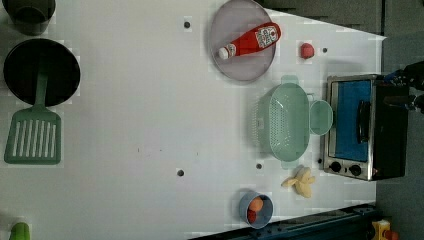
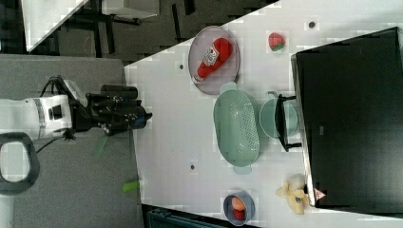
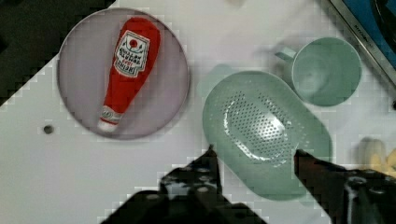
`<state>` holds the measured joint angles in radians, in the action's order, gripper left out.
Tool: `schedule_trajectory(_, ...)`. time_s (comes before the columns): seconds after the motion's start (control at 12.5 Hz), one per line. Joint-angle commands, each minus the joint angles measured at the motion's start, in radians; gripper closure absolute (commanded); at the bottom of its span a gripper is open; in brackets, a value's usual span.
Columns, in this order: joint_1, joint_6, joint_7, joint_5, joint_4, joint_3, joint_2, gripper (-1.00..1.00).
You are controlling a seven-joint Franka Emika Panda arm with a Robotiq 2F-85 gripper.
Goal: Drag strainer right to left.
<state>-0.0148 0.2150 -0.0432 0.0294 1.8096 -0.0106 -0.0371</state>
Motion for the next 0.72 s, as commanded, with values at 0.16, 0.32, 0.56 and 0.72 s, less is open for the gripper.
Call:
schedule_trajectory(0.16,0.041,-0.15,0.076,0.023,0.358,-0.035,-0.489,-0.82)
schedule_trajectory(0.32,0.041,-0.149,0.076,0.023,0.36,-0.036,-0.484,-1.0)
schedule_trajectory(0.56,0.04,-0.098,0.083,0.023,0.393,-0.034,-0.43,-1.0)
schedule_trajectory(0.72,0.04,0.009,0.136,0.023,0.449,-0.034,-0.363,-1.0)
